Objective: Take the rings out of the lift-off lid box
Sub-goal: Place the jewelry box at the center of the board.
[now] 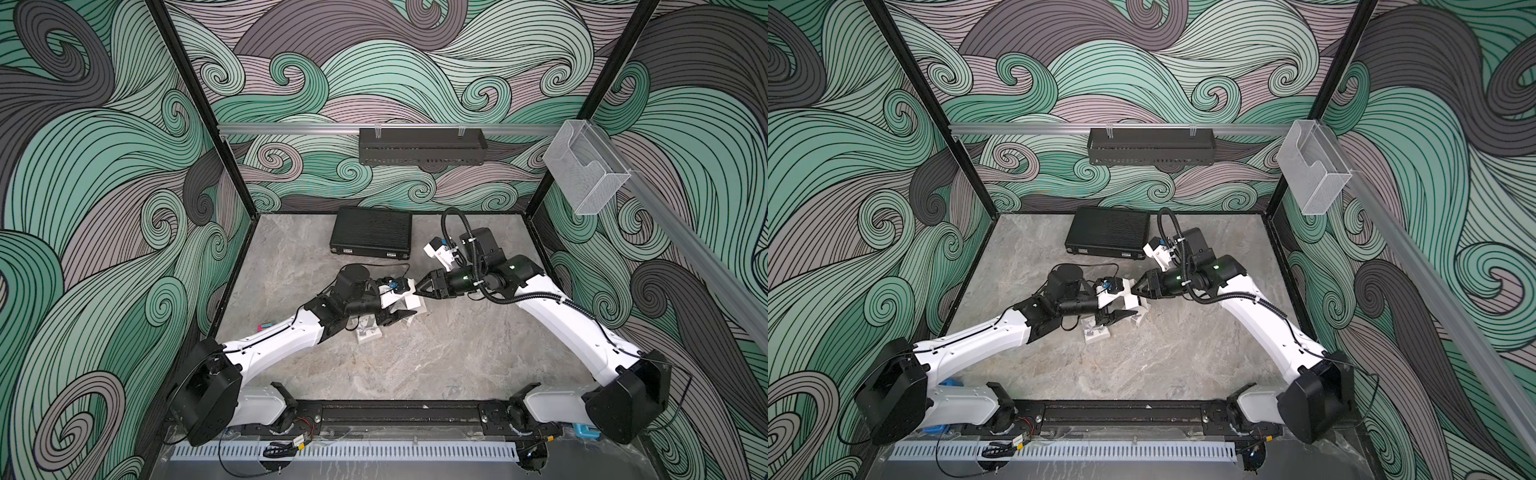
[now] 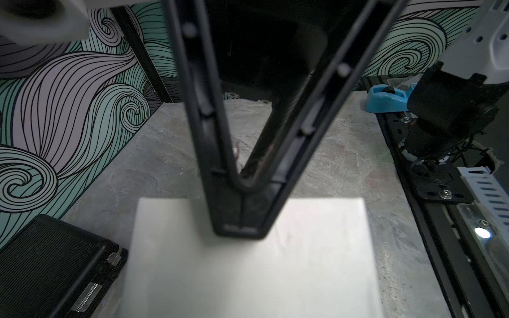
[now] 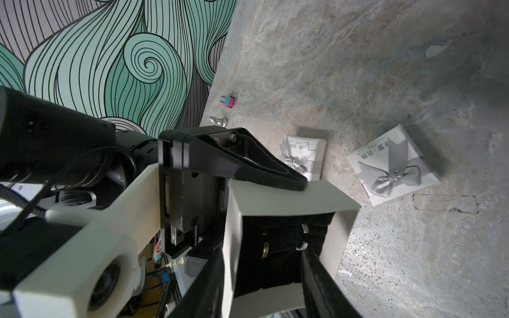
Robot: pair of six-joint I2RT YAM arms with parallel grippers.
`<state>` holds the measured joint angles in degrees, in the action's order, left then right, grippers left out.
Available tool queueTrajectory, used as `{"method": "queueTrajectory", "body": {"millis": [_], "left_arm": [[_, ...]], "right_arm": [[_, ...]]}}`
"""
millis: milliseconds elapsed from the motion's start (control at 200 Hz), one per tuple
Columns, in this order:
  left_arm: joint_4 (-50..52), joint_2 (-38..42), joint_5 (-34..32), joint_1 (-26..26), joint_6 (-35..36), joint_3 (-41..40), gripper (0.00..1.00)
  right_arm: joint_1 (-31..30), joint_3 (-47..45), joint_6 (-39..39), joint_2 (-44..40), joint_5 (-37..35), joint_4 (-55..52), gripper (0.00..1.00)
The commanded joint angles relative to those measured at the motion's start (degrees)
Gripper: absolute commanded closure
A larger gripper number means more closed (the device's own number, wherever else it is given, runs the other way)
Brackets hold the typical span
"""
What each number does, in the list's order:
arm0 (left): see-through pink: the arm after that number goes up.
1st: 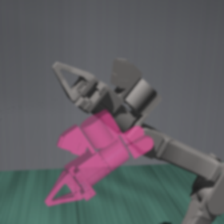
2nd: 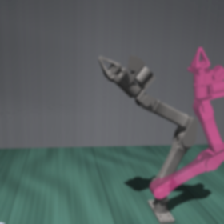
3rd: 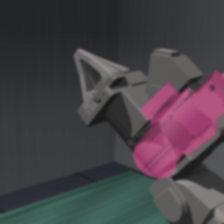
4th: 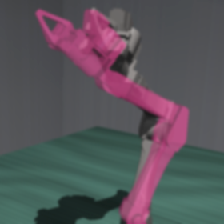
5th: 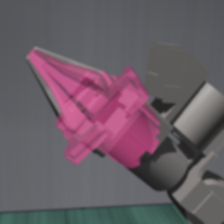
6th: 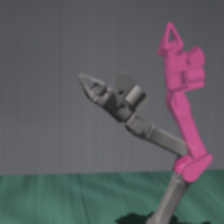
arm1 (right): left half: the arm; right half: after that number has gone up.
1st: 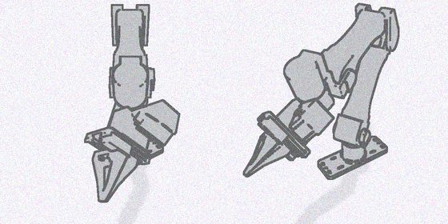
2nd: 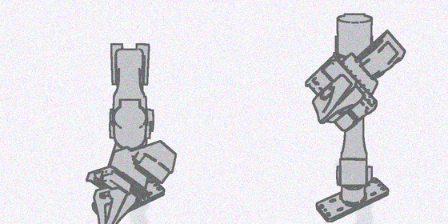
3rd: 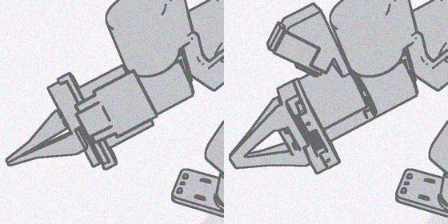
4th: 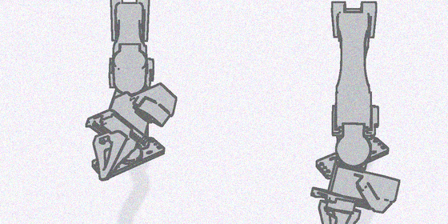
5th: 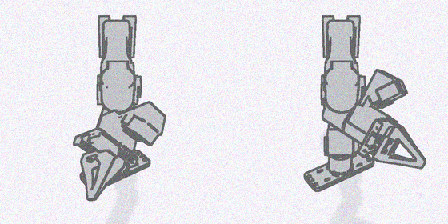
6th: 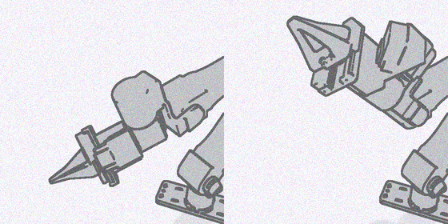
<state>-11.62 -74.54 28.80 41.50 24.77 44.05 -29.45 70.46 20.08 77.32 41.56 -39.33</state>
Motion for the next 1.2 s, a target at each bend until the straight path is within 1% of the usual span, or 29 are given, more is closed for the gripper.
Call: {"method": "queueTrajectory", "body": {"millis": [0, 205, 360, 501, 626, 646, 706, 776, 836, 916, 1001, 1091, 1142, 1197], "left_arm": [[-0.46, -0.66, 0.73, 0.34, -0.6, 2.35, 0.38], [-0.63, -1.44, 0.65, 0.43, -0.55, 2.35, 0.38], [-0.81, -1.56, 0.56, 0.42, -0.56, 2.35, 0.38], [-0.95, -1.7, 0.45, 0.43, -0.39, 2.35, 0.38], [-0.71, -1.48, 0.23, 0.43, -0.34, 2.2, 0.38], [-0.73, -1.36, 0.16, 0.43, -0.26, 2.18, 0.37], [-0.67, -1.08, -0.5, 0.43, -0.25, 1.96, 0.34], [-0.32, -0.59, -2.72, 0.43, -0.32, 1.5, 0.23], [0.91, 0.53, -6.17, 0.43, 0.01, 0.85, 0.12], [2.25, 3.09, -11.33, 0.38, 0.01, -0.87, 0.05], [3.63, 5.96, -16.49, 0.34, 0.42, -3.25, 0.02], [4.79, 9.06, -20.68, 0.34, 0.55, -5.79, 0.01], [4.78, 10.55, -21.81, 0.34, 0.3, -7.12, 0.01], [4.68, 11.78, -21.94, 0.34, -0.05, -8.36, 0.01]], "right_arm": [[-0.51, -0.36, 0.78, 0.16, 1.59, 2.35, 0.6], [-0.91, -1.16, 2.59, 0.38, 2.74, 4.39, 0.71], [-1.09, -2.32, 4.61, 0.55, 4.33, 6.62, 0.82], [-1.14, -2.48, 4.79, 1.07, 4.44, 7.0, 0.88], [-1.13, -2.65, 5.01, 1.52, 4.75, 6.83, 1.0], [-1.07, -2.77, 5.06, 1.52, 4.75, 7.02, 1.0], [-1.13, -2.78, 5.21, 1.3, 4.55, 6.85, 1.0], [-1.0, -2.48, 4.75, 0.95, 3.38, 5.87, 1.0], [-1.01, -1.64, 3.65, 0.73, 0.47, 3.45, 1.0], [-1.12, -0.19, 2.04, 0.89, -4.35, -0.9, 1.0], [-1.13, 1.93, 1.07, 1.79, -12.2, -6.65, 1.0], [-1.61, 4.46, 1.43, 3.83, -24.98, -12.69, 1.0], [-2.0, 5.11, 1.99, 5.18, -31.74, -14.66, 1.0], [-2.18, 4.89, 3.16, 6.48, -36.92, -14.99, 1.0]]}}
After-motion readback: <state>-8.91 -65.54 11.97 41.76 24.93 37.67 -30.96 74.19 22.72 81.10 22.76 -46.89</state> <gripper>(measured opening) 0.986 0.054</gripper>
